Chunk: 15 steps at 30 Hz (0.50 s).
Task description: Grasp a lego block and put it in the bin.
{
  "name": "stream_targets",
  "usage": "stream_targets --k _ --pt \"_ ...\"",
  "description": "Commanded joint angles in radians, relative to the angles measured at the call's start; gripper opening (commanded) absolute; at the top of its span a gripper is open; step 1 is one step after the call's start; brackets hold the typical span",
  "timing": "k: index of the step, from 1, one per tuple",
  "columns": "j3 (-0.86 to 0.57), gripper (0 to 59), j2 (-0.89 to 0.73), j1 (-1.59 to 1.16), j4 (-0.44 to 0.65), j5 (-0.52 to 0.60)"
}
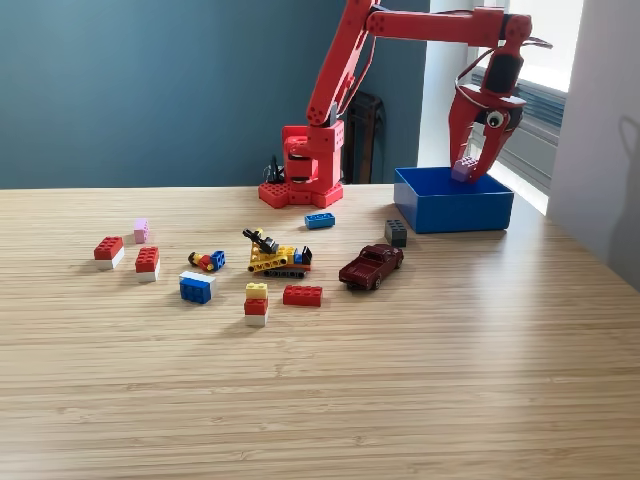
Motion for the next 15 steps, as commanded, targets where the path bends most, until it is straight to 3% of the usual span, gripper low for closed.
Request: stream_targets --k 1,4,6,10,15 --pt "-0.063 23.2 0.018 0.006 0.021 -0.044" --pt "-0.063 34.4 0.020 0.003 0.029 -0.061" --pt "-0.064 35.5 0.021 0.000 0.037 -0.063" --pt "-0.061 29.9 0.026 -0.003 0.038 -0.061" --pt "-0.067 12.6 0.032 0.002 0.038 -0.069"
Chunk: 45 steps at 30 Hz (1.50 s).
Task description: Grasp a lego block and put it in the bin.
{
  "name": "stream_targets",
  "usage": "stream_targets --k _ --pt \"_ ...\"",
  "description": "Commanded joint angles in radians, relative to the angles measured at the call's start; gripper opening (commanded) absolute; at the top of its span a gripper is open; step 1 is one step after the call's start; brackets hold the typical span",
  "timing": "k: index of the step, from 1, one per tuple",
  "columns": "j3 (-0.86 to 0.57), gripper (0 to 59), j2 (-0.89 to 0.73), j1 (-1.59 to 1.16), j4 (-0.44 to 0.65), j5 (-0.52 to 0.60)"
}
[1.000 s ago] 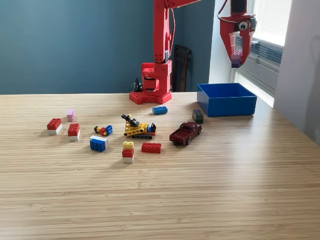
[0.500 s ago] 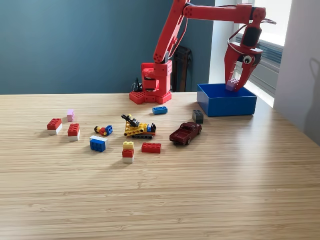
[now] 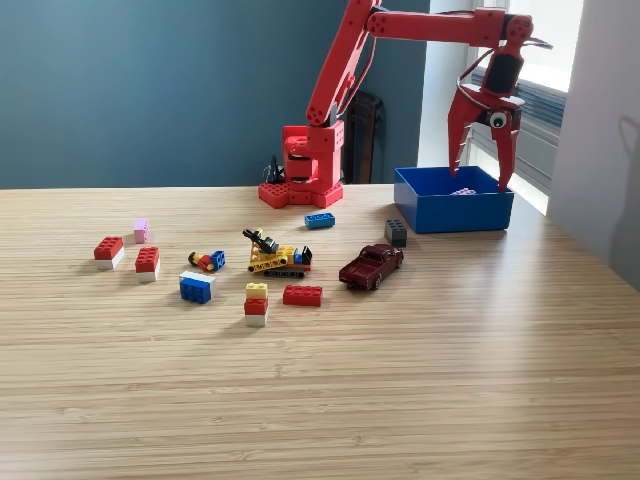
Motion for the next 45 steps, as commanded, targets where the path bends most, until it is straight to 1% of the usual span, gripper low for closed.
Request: stream_targets --k 1,2,4,6,10,12,17,20,23,26,32,36,45 --pt "-0.107 7.2 0.037 0.018 0.038 -0.008" --pt "-0.158 4.3 0.048 0.018 0.071 -0.008" --pt "-0.198 1.9 0.098 0.026 0.086 -0.008" --pt "-0.199 0.6 0.169 0.037 0.086 -0.020" --pt "-0.158 0.0 0.324 0.084 0.083 -0.043" --pt "-0.109 0.0 0.393 0.129 0.083 -0.057" --pt "0.091 0.0 0.529 0.319 0.071 -0.091" --pt "0.230 0.0 0.581 0.479 0.003 -0.126" --pt "0.327 0.0 0.603 0.635 -0.058 -0.170" --pt "0.387 0.0 0.603 0.778 -0.110 -0.210" --pt "0.460 0.0 0.603 0.965 -0.209 -0.275" --pt "0.480 0.0 0.603 1.008 -0.239 -0.281" --pt "0.546 0.0 0.603 1.006 -0.288 -0.261"
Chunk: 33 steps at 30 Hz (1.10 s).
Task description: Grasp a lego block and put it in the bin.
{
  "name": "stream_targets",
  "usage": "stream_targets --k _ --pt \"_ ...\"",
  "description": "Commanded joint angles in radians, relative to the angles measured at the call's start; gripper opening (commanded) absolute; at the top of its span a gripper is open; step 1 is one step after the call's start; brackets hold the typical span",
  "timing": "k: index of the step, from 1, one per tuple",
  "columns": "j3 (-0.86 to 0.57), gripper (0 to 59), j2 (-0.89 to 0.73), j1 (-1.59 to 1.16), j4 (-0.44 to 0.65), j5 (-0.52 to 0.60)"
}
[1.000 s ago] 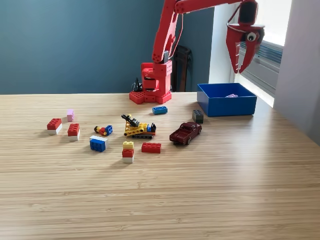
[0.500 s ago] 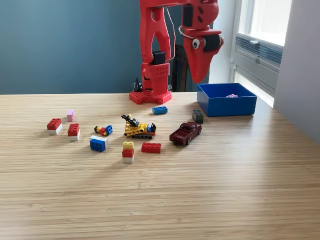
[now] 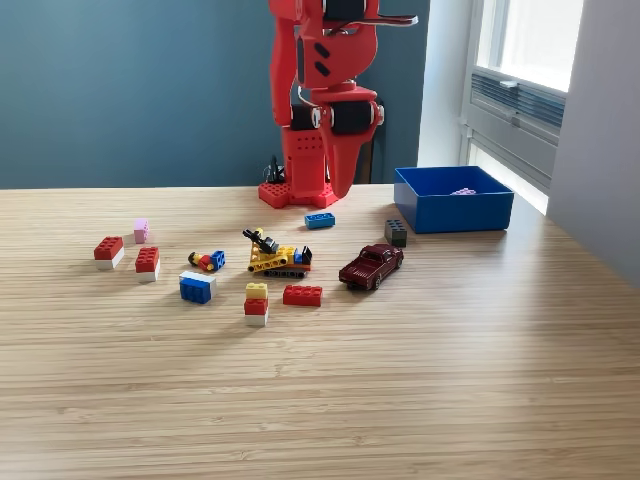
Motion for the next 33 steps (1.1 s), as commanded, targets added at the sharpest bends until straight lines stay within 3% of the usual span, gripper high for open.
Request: stream_targets --k 1,33 --pt "0.006 0.0 0.077 0.009 -0.023 0.006" --pt "0.046 0.0 0.077 0.086 -0.067 -0.026"
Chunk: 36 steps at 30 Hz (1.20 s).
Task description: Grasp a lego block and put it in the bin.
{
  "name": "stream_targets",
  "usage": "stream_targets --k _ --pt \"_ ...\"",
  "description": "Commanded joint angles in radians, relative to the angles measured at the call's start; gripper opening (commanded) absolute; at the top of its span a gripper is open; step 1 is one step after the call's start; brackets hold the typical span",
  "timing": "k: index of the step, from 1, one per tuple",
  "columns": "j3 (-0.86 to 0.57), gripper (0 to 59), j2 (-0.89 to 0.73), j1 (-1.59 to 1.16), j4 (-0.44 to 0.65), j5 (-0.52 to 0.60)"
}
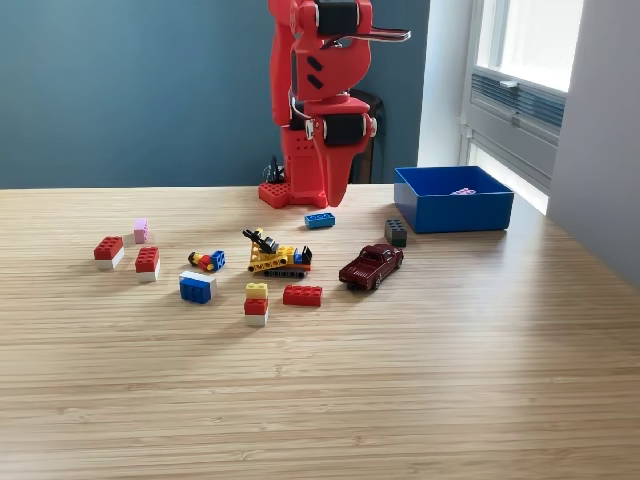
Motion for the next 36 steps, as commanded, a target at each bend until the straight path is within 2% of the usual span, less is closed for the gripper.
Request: stream_targets --k 1,28,36 --pt "-0.006 0.0 0.077 0.046 -0.017 -0.006" --pt "-0.015 0.0 0.089 0.440 -0.034 -0.063" --pt "0.028 0.0 0.089 0.594 -0.048 -0.091"
